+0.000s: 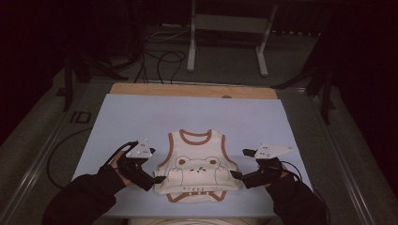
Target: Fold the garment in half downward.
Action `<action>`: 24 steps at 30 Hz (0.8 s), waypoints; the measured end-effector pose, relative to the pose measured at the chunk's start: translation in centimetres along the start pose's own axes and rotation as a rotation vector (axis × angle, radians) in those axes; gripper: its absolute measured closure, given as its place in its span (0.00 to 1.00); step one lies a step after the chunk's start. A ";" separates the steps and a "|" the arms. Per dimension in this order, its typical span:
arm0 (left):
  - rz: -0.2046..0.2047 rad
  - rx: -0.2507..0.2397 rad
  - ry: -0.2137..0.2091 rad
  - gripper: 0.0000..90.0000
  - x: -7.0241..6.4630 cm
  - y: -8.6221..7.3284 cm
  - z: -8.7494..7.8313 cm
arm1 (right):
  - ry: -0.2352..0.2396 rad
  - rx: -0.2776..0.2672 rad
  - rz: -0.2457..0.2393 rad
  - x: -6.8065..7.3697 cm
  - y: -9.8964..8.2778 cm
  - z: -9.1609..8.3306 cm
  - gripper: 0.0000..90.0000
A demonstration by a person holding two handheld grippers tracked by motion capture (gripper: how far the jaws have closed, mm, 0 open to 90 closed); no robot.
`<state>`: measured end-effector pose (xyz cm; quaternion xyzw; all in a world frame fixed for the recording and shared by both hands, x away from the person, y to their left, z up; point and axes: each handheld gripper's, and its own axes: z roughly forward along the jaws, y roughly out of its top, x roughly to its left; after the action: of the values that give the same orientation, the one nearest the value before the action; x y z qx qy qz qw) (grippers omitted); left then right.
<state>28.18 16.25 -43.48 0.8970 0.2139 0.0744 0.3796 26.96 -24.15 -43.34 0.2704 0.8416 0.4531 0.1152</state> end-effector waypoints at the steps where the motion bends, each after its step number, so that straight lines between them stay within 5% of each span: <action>1: 0.000 0.000 0.000 0.00 0.0 0.0 0.0 | 0.000 0.000 0.000 0.0 0.0 0.0 0.11; 24: 0.006 0.018 0.028 0.00 3.5 2.6 1.4 | -0.024 0.015 -0.009 -3.2 3.9 2.9 0.11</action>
<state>32.60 15.24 -42.71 0.8998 0.2174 0.0863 0.3682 32.29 -22.15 -41.91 0.2730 0.8447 0.4430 0.1254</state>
